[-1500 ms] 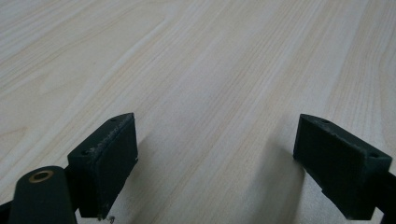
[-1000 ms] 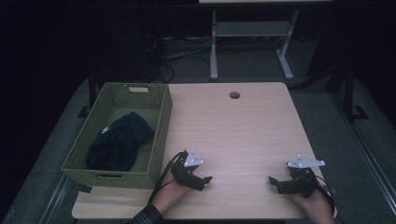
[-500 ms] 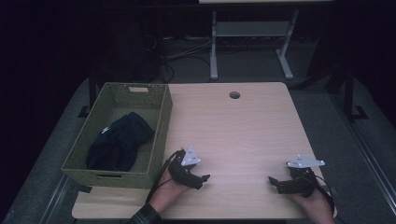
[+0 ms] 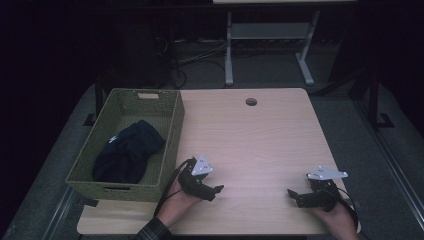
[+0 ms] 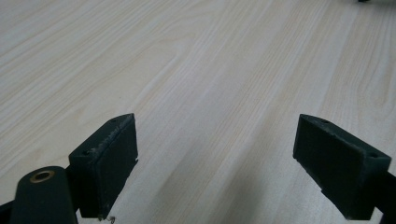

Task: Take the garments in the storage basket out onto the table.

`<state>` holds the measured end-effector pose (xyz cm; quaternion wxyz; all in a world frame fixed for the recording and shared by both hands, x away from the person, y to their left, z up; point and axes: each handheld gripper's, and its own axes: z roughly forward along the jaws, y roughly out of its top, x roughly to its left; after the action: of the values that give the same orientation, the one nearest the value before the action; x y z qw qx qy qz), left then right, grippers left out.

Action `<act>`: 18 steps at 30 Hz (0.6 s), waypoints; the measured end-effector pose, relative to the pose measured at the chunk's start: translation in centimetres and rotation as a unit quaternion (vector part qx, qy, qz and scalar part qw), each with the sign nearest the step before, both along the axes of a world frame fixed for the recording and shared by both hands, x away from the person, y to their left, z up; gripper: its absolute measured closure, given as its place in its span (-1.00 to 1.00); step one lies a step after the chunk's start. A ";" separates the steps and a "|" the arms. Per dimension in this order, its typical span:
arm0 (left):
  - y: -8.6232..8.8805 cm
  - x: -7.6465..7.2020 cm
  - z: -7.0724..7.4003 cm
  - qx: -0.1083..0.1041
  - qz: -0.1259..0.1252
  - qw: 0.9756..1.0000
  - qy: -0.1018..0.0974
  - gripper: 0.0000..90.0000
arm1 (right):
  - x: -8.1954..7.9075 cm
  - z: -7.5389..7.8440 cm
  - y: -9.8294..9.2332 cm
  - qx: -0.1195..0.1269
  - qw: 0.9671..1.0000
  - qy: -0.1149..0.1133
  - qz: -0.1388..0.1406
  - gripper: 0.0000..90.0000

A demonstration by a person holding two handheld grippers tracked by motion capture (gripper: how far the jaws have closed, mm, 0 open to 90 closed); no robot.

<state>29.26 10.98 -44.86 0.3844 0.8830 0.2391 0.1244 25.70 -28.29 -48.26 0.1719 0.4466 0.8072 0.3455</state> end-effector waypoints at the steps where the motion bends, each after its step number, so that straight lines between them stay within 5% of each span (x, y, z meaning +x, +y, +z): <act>1: 0.0 0.0 0.0 0.001 0.000 1.000 0.000 -0.71 | 0.0 0.0 0.0 0.000 1.000 0.000 0.000 -0.86; 18: 0.2 0.0 0.8 -0.007 0.002 1.000 -0.002 -0.71 | 0.0 0.0 0.0 0.000 1.000 0.000 0.000 -0.85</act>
<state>29.31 11.23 -44.10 0.3912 0.8794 0.2407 0.1249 25.70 -28.29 -48.26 0.1719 0.4466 0.8072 0.3455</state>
